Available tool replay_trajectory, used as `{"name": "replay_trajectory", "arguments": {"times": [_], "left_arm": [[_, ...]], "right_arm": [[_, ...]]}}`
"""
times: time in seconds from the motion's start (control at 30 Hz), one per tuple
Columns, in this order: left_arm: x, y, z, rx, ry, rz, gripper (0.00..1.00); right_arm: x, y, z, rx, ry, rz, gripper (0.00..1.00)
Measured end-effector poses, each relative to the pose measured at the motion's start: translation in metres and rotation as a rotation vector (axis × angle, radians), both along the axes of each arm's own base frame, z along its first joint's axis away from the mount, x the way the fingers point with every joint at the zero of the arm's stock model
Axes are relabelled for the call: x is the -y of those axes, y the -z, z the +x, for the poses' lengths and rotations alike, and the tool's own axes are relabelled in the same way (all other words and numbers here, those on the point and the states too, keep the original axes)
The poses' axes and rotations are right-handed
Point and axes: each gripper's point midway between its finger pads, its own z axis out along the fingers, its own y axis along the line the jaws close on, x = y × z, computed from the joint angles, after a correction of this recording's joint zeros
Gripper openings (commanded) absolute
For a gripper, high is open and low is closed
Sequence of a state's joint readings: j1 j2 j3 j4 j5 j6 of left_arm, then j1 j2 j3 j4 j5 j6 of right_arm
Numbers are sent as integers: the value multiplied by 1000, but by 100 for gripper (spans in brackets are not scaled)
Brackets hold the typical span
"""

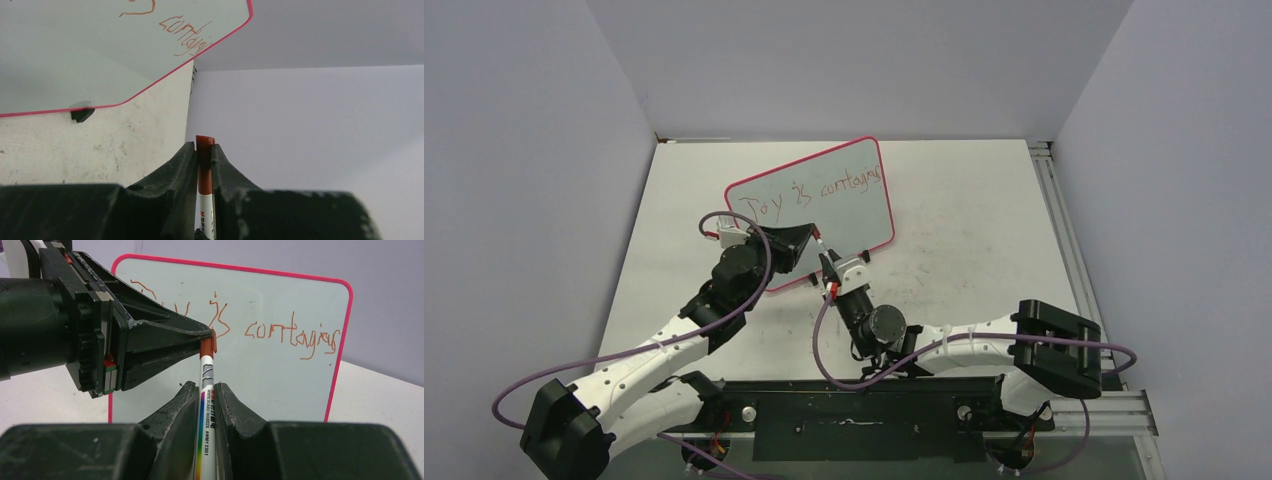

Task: Write a sentence on the whiteboard
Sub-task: Close the whiteboard marker at the center of the board.

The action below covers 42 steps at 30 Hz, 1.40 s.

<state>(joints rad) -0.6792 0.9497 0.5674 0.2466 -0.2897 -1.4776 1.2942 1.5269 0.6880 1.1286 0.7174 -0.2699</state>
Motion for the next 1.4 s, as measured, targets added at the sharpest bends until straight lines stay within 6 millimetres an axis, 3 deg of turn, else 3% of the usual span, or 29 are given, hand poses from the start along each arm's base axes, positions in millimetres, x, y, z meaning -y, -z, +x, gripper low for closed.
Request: {"name": "replay_trajectory", "arguments": {"times": [0.37,0.5,0.63,0.87,1.1,1.23,1.4], "left_arm": [[-3,-7,3,30,-27,0,0],[20,-9,-15,36,83,-11,0],[25,-13,-21,43,114,-20,0],[24,-19,-26,77,135,19,34],[18,-30,-31,112,143,96,68],[14,-44,-31,165,158,156,78],[5,-57,-26,245,208,187,81]], "right_arm": [[-4,-5,9,12,10,27,5],[5,-3,26,11,62,22,5],[11,0,33,9,92,11,5],[14,1,24,18,77,2,5],[33,-22,17,36,80,63,5],[48,-45,11,43,68,151,5],[69,-75,-4,32,-27,303,5]]}}
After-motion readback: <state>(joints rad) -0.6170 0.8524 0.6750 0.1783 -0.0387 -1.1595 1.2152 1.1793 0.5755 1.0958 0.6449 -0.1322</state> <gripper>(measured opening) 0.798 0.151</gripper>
